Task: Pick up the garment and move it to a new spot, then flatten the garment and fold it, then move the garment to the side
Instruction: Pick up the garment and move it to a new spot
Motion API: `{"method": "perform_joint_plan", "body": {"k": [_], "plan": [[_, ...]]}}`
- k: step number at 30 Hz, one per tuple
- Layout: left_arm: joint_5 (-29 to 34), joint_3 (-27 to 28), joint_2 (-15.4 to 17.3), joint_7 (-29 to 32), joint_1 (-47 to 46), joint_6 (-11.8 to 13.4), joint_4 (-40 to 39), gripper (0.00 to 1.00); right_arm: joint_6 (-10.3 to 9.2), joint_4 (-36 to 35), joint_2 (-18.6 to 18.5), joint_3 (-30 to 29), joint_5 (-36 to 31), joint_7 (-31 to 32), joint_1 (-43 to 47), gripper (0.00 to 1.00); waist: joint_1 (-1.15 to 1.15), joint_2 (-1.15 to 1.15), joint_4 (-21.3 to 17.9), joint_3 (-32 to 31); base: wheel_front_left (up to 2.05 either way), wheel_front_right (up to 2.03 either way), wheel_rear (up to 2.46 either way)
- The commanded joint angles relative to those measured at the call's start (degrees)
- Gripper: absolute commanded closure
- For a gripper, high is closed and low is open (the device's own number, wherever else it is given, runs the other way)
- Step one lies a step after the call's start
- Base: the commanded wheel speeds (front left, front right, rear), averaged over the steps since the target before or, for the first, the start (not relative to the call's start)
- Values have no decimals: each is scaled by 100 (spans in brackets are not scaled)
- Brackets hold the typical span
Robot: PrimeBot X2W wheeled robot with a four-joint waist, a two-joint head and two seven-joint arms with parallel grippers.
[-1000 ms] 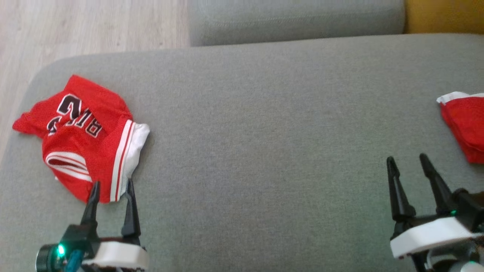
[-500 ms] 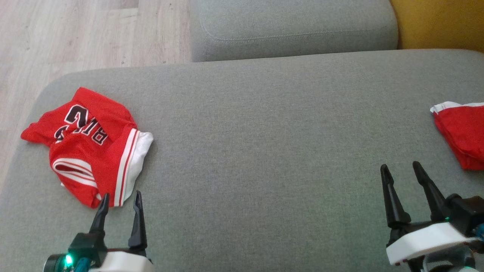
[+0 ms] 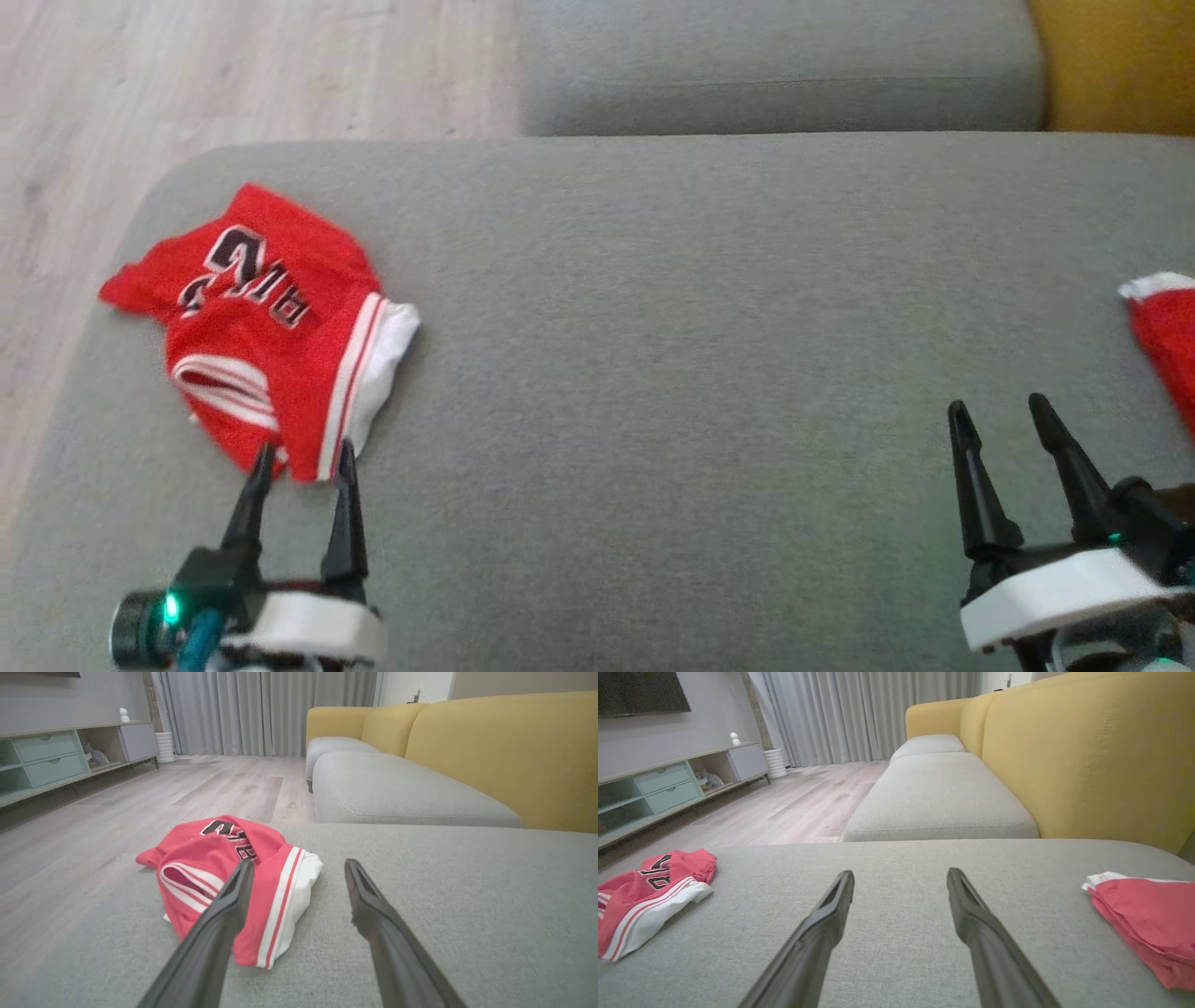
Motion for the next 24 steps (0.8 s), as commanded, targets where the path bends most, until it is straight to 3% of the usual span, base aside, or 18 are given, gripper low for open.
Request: {"method": "perform_joint_plan", "body": {"k": [1,12,19,24], "plan": [[6,181,55,-121,-460,-26,-133,0,-4,-280,-35,133,-21,19,-165,0,0,0,282,136,0,0,0],[53,329,-240,-443,-1143,-262,376,0,-4,-657,-35,266,-292,240,-499,0,0,0,1448,610,0,0,0],[80,547,-429,-465,-1486,-479,724,0,-4,-922,-88,321,-470,475,-747,0,0,0,1727,1044,0,0,0],[58,620,-583,-466,-2091,-872,1327,0,-4,-1193,-248,293,-561,736,-997,0,0,0,1767,1632,0,0,0]]}}
